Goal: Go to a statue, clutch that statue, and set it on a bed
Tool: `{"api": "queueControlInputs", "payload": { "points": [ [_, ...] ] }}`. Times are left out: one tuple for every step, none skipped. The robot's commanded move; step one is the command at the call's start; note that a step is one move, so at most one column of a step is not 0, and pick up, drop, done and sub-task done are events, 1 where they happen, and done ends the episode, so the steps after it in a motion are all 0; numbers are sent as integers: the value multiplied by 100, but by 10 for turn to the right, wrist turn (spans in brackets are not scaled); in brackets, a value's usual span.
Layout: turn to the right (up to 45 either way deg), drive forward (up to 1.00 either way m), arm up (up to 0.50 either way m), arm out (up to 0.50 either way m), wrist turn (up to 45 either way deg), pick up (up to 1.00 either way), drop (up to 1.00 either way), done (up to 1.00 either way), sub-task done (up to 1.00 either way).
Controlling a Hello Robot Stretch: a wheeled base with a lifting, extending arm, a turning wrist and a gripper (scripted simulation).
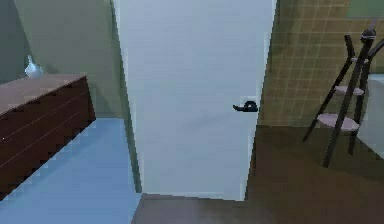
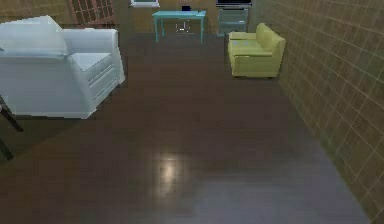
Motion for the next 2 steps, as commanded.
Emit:
{"api": "queueControlInputs", "payload": {
  "points": [
    [0,15,0,0,0,0,0,0,0],
    [-450,0,0,0,0,0,0,0,0]
  ]
}}
